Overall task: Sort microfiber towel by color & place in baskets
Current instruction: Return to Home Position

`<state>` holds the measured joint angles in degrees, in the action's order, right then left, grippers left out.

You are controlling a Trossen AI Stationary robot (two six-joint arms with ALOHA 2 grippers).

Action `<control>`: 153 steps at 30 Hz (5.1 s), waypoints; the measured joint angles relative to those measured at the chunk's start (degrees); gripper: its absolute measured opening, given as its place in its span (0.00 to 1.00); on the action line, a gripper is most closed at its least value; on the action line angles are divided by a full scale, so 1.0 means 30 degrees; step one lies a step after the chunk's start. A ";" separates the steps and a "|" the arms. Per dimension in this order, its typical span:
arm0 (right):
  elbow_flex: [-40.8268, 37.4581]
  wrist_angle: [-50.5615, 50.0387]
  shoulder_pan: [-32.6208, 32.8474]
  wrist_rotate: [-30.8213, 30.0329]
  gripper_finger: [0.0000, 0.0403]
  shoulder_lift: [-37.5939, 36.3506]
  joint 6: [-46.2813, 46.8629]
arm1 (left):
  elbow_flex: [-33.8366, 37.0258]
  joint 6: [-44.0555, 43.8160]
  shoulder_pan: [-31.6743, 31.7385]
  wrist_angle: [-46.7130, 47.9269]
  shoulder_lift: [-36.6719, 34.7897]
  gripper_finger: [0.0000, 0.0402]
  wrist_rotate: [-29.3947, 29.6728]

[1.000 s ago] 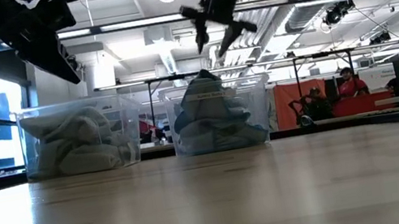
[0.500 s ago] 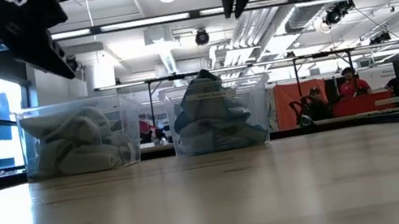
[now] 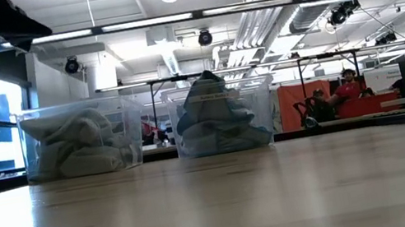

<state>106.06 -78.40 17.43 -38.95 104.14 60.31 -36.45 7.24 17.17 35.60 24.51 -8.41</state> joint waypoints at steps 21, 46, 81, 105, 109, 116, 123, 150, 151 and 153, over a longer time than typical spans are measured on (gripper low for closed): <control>-0.9089 1.3718 -0.3288 0.9195 0.00 -0.0353 -0.7843 | 0.7228 -0.6826 -0.2635 -0.8757 -0.2629 0.00 -0.0204; -0.8991 1.4314 -0.6208 1.1731 0.00 -0.1763 -1.0599 | 1.1948 -0.1739 -0.6397 -1.3199 -0.8087 0.00 0.3377; -2.6010 3.0840 -0.6082 1.2788 0.00 -1.0000 -1.5942 | 1.1926 -0.0838 -0.6054 -1.2118 -0.7547 0.00 0.3520; -3.5168 4.1211 -0.8487 1.4547 0.00 -2.0144 -1.6239 | 1.1919 -0.0845 -0.6054 -1.2106 -0.7496 0.00 0.3529; -3.5168 3.9700 -0.8610 1.4688 0.00 -2.1563 -1.5359 | 1.1919 -0.0845 -0.6054 -1.2114 -0.7496 0.00 0.3527; -3.5168 3.5607 -0.8603 1.5187 0.00 -2.4937 -1.4063 | 1.1919 -0.0845 -0.6054 -1.2114 -0.7496 0.00 0.3527; -3.5168 3.3378 -0.8595 1.2846 0.00 -2.8855 -1.4832 | 1.1919 -0.0845 -0.6054 -1.2112 -0.7496 0.00 0.3527; -3.5183 2.6925 -0.4885 0.9948 0.00 -3.4621 -1.5919 | 1.1919 -0.0845 -0.6062 -1.2118 -0.7504 0.00 0.3520; -3.5183 2.6925 -0.4793 0.9950 0.00 -3.4621 -1.6216 | 1.1919 -0.0845 -0.6054 -1.2112 -0.7504 0.00 0.3527; -3.5183 2.6932 -0.4675 0.9953 0.00 -3.4621 -1.6883 | 1.1919 -0.0845 -0.6055 -1.2119 -0.7504 0.00 0.3527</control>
<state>0.51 2.39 3.40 -9.10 0.27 9.66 -0.69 4.71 -1.00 -0.75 2.00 2.17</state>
